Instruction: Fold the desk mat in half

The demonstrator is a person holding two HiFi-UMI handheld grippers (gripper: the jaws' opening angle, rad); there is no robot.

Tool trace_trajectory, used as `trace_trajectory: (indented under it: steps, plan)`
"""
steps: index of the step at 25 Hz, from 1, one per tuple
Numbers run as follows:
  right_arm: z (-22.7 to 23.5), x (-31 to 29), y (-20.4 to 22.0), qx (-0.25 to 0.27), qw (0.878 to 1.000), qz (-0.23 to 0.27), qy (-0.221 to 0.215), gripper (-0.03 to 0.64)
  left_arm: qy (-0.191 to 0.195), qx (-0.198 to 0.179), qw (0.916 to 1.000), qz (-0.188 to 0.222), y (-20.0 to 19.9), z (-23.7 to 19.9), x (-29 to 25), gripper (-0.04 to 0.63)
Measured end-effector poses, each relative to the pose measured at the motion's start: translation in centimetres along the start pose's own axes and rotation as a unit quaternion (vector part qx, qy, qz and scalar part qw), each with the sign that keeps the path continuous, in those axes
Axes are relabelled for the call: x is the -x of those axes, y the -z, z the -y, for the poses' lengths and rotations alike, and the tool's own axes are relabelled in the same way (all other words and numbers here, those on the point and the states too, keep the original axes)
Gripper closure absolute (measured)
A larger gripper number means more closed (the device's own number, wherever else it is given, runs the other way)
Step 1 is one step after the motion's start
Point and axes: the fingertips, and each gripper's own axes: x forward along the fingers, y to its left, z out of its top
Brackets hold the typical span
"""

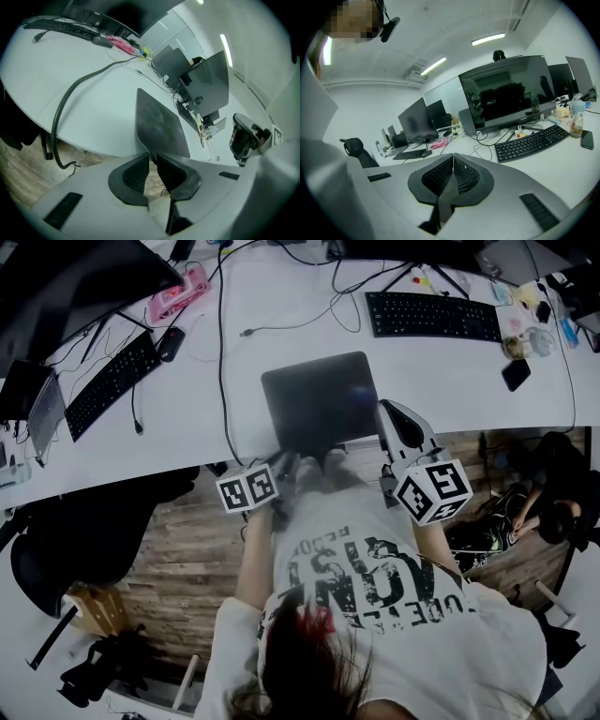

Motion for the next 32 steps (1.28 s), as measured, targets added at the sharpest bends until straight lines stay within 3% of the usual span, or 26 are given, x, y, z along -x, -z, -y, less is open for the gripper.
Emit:
trace_trajectory:
  steps: [6, 10, 15, 20, 23, 27, 32]
  plan:
    - [-0.3, 0.6, 0.2, 0.0, 1.0, 0.003, 0.013, 0.615, -0.008, -0.04, 0.9991, 0.006, -0.5, 0.2, 0.3, 0.572]
    - [-0.2, 1.3, 0.4, -0.002, 1.0, 0.009, 0.026, 0.615, -0.016, -0.105, 0.9943, 0.013, -1.7, 0.8, 1.1, 0.58]
    - [-0.6, 2.1, 0.8, -0.01, 0.999, 0.019, 0.041, 0.615, -0.044, -0.182, 0.982, 0.022, -3.4, 0.9, 2.4, 0.581]
    - [-0.9, 2.7, 1.6, -0.02, 0.998, 0.028, 0.049, 0.615, -0.065, -0.233, 0.9697, 0.037, -4.7, 1.0, 3.6, 0.581]
    - [-0.7, 3.0, 1.5, -0.023, 0.998, 0.034, 0.051, 0.615, -0.07, -0.274, 0.9584, 0.04, -5.0, 1.9, 3.7, 0.583]
    - [0.1, 3.6, 1.0, -0.024, 0.997, 0.039, 0.055, 0.615, -0.06, -0.318, 0.9449, 0.046, -5.2, 3.9, 3.4, 0.583]
    - [1.0, 4.1, 0.3, -0.021, 0.997, 0.042, 0.06, 0.615, -0.036, -0.337, 0.939, 0.056, -5.3, 6.3, 3.2, 0.583]
